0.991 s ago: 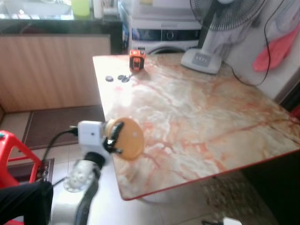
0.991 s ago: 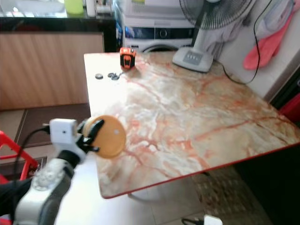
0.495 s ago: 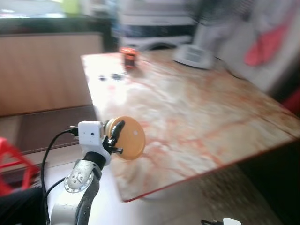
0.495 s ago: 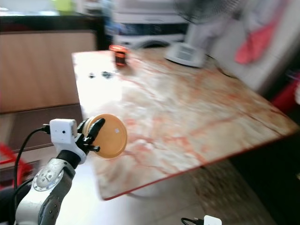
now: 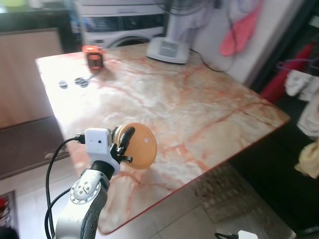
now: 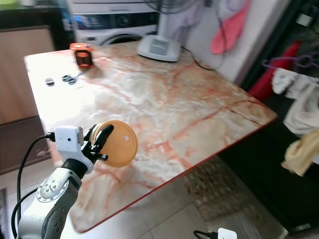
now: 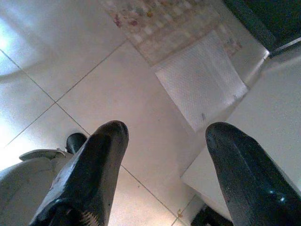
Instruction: Restocking fridge
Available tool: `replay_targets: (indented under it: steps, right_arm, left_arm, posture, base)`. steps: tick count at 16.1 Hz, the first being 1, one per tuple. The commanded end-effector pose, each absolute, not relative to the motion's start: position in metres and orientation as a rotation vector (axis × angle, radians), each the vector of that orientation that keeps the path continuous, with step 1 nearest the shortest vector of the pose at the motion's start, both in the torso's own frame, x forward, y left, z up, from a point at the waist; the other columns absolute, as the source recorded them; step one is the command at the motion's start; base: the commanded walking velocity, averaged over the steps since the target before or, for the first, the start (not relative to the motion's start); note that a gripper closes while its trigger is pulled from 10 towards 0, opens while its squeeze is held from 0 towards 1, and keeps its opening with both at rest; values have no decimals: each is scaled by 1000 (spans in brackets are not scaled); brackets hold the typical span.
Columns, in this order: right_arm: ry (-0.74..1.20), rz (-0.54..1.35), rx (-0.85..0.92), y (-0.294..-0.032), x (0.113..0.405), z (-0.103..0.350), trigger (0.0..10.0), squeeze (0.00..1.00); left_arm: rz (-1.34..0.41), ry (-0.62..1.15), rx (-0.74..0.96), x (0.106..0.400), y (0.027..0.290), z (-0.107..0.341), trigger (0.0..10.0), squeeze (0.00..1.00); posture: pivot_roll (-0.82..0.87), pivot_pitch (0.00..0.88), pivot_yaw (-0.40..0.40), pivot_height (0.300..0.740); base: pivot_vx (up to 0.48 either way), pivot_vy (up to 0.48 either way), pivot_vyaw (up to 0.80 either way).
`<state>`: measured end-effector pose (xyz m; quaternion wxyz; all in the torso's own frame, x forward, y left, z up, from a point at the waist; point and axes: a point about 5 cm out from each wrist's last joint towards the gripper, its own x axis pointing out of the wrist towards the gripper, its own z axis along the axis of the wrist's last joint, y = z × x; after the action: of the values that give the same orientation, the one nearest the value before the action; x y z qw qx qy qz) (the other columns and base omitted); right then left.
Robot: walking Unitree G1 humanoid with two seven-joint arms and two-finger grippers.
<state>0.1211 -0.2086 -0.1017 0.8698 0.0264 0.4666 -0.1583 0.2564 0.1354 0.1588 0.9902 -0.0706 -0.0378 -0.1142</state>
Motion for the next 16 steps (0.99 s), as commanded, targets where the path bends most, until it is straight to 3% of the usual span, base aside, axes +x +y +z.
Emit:
replay_targets:
  steps: [1,13,16]
  right_arm:
    - [979,-344,55,-211,120,-102,10000,0]
    - [981,-335,49,-211,120,-102,10000,0]
    - [977,-334,49,-211,120,-102,10000,0]
  left_arm:
    - [-255,-118,-141,256,130,167,10000,0]
    - [-285,-119,-137,255,124,168,10000,0]
    - [-288,-125,-148,256,123,168,10000,0]
  posture:
    - [80,13,-124,740]
    - [83,6,-125,740]
    - [83,5,-124,740]
  base:
    - [0,0,-800]
    - [0,0,-799]
    - [0,0,-217]
